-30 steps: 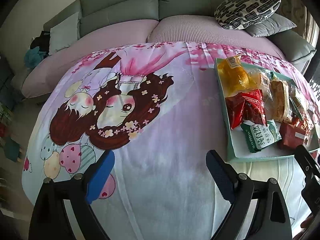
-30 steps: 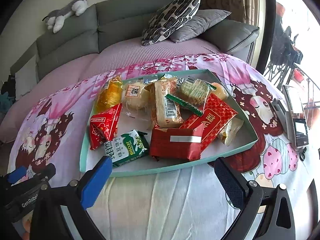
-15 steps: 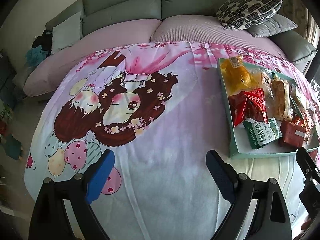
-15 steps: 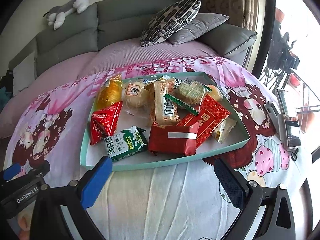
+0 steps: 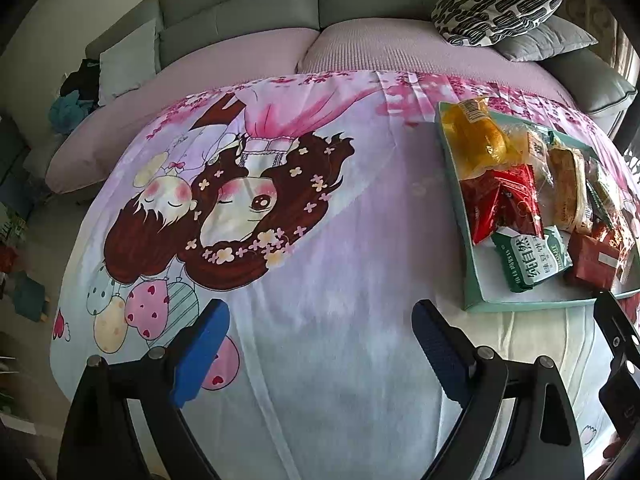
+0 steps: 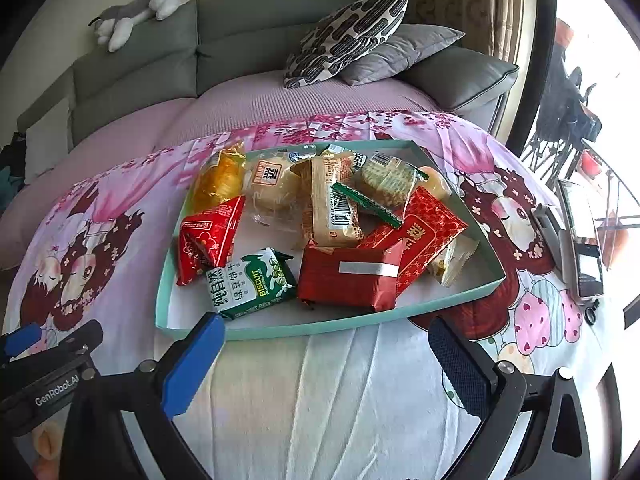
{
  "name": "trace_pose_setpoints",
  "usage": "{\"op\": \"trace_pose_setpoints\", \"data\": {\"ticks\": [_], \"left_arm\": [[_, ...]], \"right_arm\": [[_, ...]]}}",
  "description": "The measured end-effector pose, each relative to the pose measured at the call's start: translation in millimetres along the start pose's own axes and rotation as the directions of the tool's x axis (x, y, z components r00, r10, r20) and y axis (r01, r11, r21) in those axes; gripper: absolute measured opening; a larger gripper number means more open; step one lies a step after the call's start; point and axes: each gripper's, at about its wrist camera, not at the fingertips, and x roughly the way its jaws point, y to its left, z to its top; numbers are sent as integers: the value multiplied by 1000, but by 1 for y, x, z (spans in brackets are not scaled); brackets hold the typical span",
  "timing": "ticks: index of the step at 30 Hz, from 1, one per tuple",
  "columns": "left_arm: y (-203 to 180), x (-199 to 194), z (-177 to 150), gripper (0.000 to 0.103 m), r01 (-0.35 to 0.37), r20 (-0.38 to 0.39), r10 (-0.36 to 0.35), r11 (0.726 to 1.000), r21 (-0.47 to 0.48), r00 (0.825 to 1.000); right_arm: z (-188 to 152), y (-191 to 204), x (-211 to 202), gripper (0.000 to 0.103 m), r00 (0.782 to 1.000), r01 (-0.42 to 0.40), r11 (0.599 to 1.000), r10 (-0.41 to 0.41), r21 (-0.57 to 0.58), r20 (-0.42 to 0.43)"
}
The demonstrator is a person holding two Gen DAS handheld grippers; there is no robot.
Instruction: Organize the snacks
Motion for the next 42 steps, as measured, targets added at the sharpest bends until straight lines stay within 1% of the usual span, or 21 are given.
{"op": "trace_pose_setpoints", "data": {"ticks": [8,30,42], "left_arm": [[0,4,1,93,2,-16,-2,1000,-2,1000],[-1,5,0,93,-8,-17,8,1000,0,1000],[-2,5,0,93,-10,-17,10,1000,-2,1000]], "right_arm": [[-1,1,3,103,1000,-5,1000,5,-6,-8],[-1,3,3,103,1000,-11,1000,11,-13,-8],[0,0,2,103,1000,-7,1000,7,2,-1]]}}
